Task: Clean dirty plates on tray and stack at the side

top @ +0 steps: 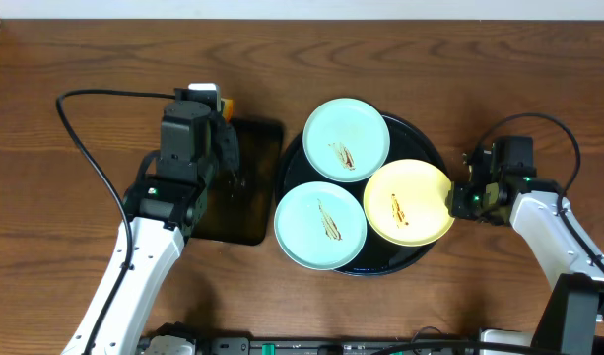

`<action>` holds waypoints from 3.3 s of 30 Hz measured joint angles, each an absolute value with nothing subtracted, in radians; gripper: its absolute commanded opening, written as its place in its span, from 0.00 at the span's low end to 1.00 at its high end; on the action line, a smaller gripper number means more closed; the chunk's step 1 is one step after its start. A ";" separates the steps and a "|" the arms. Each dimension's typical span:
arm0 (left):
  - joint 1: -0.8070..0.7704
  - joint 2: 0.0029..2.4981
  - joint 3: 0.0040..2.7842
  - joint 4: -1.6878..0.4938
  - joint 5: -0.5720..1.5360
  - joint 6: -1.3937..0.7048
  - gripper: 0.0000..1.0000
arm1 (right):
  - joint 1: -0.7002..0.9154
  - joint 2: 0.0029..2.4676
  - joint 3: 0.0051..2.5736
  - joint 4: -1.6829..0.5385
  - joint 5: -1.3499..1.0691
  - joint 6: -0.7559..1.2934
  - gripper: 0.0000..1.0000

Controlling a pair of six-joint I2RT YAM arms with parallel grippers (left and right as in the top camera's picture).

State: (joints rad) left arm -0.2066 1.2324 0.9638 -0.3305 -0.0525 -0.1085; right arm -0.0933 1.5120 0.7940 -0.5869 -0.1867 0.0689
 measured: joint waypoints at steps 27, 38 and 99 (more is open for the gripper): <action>-0.207 1.232 0.964 -0.529 0.021 -0.109 0.08 | -0.095 1.497 0.723 -0.496 -0.217 0.110 0.01; -0.207 1.282 0.964 -0.603 0.107 -0.109 0.08 | -0.093 1.499 0.723 -0.508 -0.211 0.102 0.28; -0.706 1.768 1.297 -0.470 0.525 -0.131 0.08 | -0.092 1.457 0.723 -0.558 -0.194 0.130 0.01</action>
State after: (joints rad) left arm -0.7063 1.7679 1.2968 -0.4698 0.5255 -0.1310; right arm -0.0921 1.4570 0.7235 -0.5579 -0.1944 0.1299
